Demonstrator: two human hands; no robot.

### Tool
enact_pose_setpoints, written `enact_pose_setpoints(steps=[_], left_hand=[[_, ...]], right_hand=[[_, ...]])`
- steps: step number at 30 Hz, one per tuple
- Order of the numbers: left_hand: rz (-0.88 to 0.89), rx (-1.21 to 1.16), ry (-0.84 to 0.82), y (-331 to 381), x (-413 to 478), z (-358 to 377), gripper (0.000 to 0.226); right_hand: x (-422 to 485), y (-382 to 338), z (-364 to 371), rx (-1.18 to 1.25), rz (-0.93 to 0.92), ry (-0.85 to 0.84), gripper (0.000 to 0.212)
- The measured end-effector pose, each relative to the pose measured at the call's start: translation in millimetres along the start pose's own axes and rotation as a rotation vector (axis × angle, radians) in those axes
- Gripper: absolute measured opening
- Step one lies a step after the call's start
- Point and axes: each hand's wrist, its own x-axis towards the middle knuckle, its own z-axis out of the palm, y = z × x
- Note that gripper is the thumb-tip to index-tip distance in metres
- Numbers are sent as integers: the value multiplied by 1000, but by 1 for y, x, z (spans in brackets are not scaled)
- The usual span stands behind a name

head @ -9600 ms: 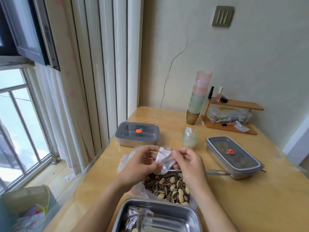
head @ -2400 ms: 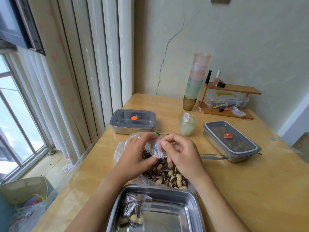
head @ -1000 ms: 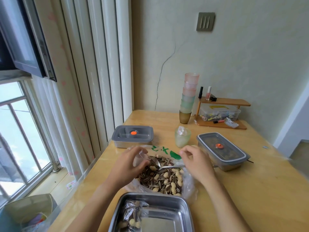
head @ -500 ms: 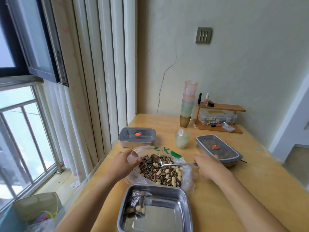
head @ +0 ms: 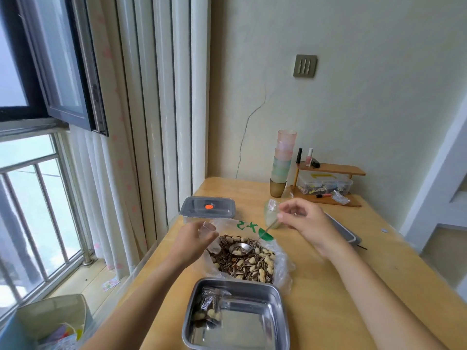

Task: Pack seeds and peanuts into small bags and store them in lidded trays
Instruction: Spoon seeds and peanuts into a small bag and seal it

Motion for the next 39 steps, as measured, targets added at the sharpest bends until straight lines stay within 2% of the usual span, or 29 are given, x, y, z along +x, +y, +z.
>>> enact_pose_setpoints(steps=[2,4,6,9,15,22,24,27,31,35,39], left_hand=[[25,-30,9,5,2,1,15],[54,-42,17,10,3,1,17],[97,-42,21,16,3,0,19],[170,-31,1,23,5,-3,14],[318,-34,-169,27,-4,-5,14],[136,244,-129,-7,3,2,25],[150,313,-57,-6,-1,5,29],[280,361,0,7,-5,5,32],[331,323,-173,22,-5,10,42],[213,367,-224,30,-1,18,56],[128,418,-252,33,8,27,61]], right_hand=[[-2,6,17,27,22,94,10],[-3,13,29,-168,16,193,20],[-5,14,35,-252,10,241,26],[-5,14,38,-219,-6,277,24],[-4,19,37,-137,17,315,17],[-7,35,35,-12,65,270,19],[-7,38,34,60,100,261,20],[-8,39,32,123,153,268,20],[-10,35,25,160,189,314,23],[-5,33,13,113,197,365,24],[-1,26,3,99,160,395,24]])
